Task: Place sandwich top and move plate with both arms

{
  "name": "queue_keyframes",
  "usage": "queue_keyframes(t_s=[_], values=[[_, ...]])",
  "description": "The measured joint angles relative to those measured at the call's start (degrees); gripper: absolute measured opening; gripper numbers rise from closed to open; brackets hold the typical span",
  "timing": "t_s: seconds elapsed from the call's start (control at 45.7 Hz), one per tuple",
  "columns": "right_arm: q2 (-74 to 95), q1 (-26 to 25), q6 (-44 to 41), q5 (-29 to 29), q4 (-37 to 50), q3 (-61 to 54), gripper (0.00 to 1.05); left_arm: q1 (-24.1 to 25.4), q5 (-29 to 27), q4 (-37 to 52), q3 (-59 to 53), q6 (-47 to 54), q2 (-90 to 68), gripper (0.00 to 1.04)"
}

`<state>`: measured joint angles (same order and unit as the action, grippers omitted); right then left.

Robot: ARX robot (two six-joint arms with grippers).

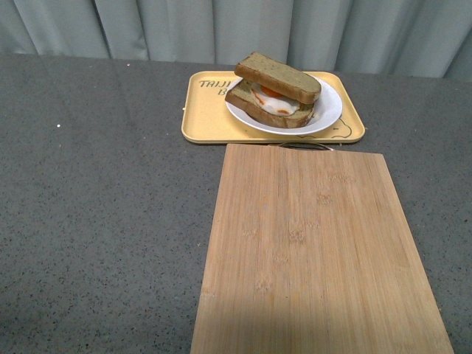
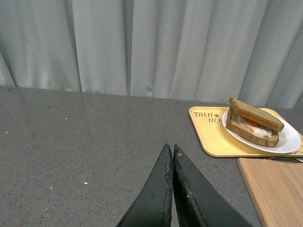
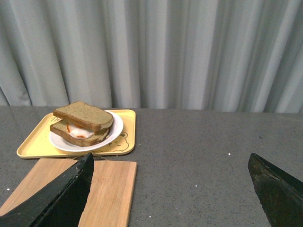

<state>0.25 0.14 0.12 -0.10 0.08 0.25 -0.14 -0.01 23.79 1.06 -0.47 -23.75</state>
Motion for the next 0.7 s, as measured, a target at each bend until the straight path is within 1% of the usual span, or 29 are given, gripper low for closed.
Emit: queue_keyframes(t_s=[0.701], values=[[0.0,0.0,0.0,0.0,0.0,0.0,0.95,0.0,0.0,-13.4,0.0,0.0,13.5,0.04]])
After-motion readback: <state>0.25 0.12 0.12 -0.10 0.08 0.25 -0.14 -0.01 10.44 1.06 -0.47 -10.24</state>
